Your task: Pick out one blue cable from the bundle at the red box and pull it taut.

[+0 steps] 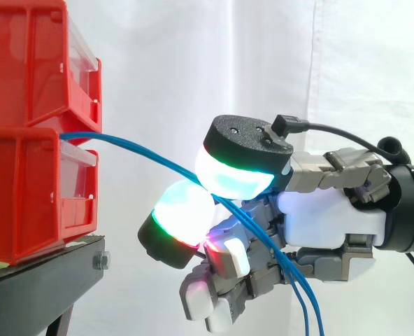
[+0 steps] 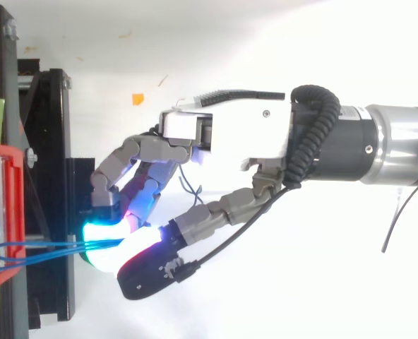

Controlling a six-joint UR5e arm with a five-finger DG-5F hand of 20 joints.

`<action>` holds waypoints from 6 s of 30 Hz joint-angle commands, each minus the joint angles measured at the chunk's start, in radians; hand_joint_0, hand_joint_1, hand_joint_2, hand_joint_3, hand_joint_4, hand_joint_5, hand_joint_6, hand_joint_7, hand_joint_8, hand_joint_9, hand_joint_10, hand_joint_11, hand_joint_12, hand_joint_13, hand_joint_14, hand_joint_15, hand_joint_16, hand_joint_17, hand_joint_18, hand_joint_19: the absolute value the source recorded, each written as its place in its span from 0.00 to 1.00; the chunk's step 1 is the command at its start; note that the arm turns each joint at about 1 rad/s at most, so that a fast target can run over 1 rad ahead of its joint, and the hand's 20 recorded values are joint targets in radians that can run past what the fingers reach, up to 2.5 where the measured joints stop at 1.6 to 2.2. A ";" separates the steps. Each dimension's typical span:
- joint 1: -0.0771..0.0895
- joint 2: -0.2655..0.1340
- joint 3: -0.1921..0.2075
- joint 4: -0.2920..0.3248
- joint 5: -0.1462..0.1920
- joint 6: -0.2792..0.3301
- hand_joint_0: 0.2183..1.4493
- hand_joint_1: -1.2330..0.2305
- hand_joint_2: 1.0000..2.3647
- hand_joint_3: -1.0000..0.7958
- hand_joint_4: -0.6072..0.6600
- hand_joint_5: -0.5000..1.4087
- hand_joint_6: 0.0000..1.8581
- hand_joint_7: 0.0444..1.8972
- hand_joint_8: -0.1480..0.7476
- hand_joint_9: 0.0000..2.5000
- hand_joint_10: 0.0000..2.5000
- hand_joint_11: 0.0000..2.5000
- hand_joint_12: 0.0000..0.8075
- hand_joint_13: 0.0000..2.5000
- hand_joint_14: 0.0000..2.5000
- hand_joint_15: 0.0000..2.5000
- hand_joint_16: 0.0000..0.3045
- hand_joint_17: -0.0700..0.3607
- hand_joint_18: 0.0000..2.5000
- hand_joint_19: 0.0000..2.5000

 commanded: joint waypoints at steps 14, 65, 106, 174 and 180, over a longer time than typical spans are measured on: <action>-0.009 0.000 -0.001 -0.007 -0.043 0.112 0.39 0.27 0.01 0.33 0.43 0.21 0.51 0.51 0.48 0.48 0.01 0.36 0.42 0.35 0.01 0.23 0.15 0.40 0.32 0.23; -0.067 0.000 0.047 -0.051 -0.133 0.100 0.43 0.22 0.01 0.33 0.41 0.21 0.50 0.58 0.47 0.51 0.01 0.38 0.41 0.36 0.01 0.23 0.15 0.40 0.34 0.24; -0.075 0.000 0.064 -0.070 -0.146 0.084 0.33 0.29 0.01 0.44 0.51 0.21 0.49 0.51 0.48 0.51 0.01 0.37 0.43 0.36 0.01 0.24 0.16 0.41 0.33 0.27; -0.077 0.000 0.065 -0.087 -0.147 0.084 0.45 0.22 0.00 0.28 0.37 0.21 0.51 0.63 0.49 0.52 0.01 0.36 0.41 0.39 0.01 0.24 0.15 0.40 0.38 0.25; -0.078 0.000 0.065 -0.087 -0.149 0.084 0.43 0.22 0.00 0.28 0.37 0.21 0.51 0.62 0.49 0.53 0.01 0.37 0.41 0.40 0.01 0.24 0.15 0.40 0.39 0.26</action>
